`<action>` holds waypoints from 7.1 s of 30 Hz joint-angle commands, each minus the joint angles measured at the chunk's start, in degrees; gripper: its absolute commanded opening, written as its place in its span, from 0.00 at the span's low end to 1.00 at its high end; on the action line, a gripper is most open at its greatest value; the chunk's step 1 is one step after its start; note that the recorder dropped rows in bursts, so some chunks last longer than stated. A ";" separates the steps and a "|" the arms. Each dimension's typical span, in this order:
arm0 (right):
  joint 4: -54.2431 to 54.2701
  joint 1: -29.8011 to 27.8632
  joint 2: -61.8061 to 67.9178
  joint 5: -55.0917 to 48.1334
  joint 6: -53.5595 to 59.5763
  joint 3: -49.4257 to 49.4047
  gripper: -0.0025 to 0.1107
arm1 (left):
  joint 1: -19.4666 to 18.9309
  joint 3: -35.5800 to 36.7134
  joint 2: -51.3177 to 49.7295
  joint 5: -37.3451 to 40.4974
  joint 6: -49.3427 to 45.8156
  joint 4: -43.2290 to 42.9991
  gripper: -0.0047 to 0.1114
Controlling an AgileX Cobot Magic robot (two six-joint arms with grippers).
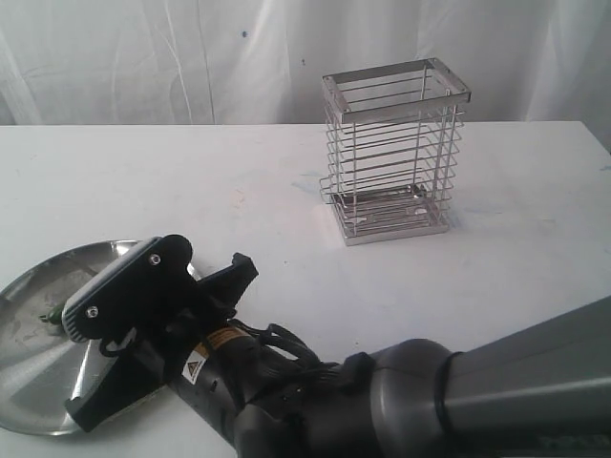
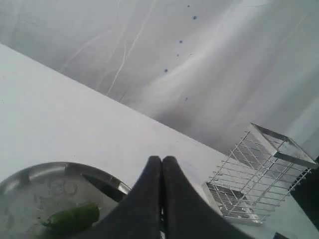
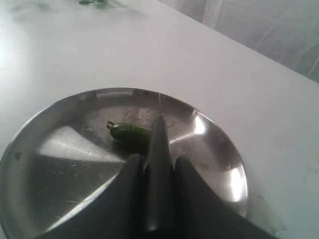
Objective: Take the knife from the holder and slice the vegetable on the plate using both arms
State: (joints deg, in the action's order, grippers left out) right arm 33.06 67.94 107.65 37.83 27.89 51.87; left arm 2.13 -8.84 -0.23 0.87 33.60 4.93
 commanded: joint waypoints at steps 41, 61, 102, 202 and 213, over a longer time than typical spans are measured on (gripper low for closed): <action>9.55 0.01 7.84 -9.58 2.89 6.26 0.02 | 0.30 -23.90 -54.76 6.55 -30.94 11.32 0.26; 19.50 4.18 4.35 -12.54 5.34 6.18 0.02 | 0.30 -23.90 -56.80 1.91 -31.02 11.07 0.26; 29.09 4.62 6.71 -13.08 11.14 6.38 0.02 | 0.30 -23.90 -70.56 -4.62 -30.49 11.16 0.26; 30.46 3.90 6.71 -20.43 17.07 8.64 0.02 | -1.02 -39.64 -90.17 13.16 -32.16 -2.27 0.04; 30.56 3.90 6.71 -20.85 17.85 9.04 0.02 | -4.79 -39.64 -85.47 21.08 -31.64 -2.81 0.04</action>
State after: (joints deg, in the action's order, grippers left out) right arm 64.03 72.25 114.51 17.38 44.35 60.30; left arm -1.95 -48.44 -87.15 19.12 1.42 1.97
